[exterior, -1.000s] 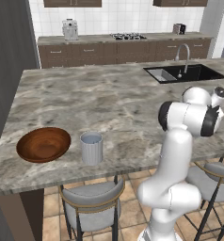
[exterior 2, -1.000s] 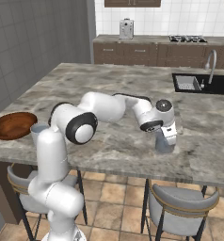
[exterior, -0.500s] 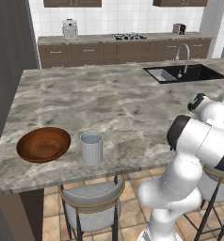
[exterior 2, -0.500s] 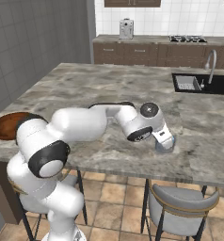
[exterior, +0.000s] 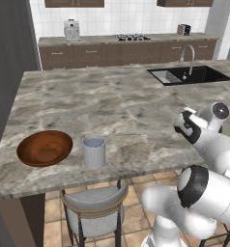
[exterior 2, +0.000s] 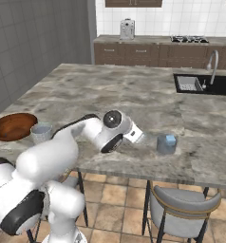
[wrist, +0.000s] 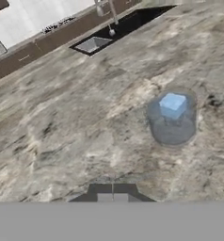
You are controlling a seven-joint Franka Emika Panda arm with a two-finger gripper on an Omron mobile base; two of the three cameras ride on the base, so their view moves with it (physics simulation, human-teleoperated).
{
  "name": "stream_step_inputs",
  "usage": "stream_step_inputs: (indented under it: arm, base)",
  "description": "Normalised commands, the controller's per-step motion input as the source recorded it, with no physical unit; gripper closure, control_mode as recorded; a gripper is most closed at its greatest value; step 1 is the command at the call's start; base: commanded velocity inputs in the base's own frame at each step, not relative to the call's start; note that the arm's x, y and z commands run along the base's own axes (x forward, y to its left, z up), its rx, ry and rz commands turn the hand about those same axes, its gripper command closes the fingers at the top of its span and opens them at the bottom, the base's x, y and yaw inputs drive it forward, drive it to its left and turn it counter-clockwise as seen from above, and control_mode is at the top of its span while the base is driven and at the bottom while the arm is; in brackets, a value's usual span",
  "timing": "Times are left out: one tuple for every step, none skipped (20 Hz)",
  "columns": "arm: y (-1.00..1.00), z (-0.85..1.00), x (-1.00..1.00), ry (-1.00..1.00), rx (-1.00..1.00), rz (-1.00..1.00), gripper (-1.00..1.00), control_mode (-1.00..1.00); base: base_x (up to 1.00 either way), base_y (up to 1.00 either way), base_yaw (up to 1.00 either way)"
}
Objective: There are four ice cubes in the ice bowl. Place two ice cubes in each glass of water.
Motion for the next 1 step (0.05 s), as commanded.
stream_step_inputs:
  arm:
    - [1.0, 0.41, 0.0, 0.0, -0.13, 0.26, 1.0, -1.0]
  base:
    - [0.0, 0.0, 0.0]
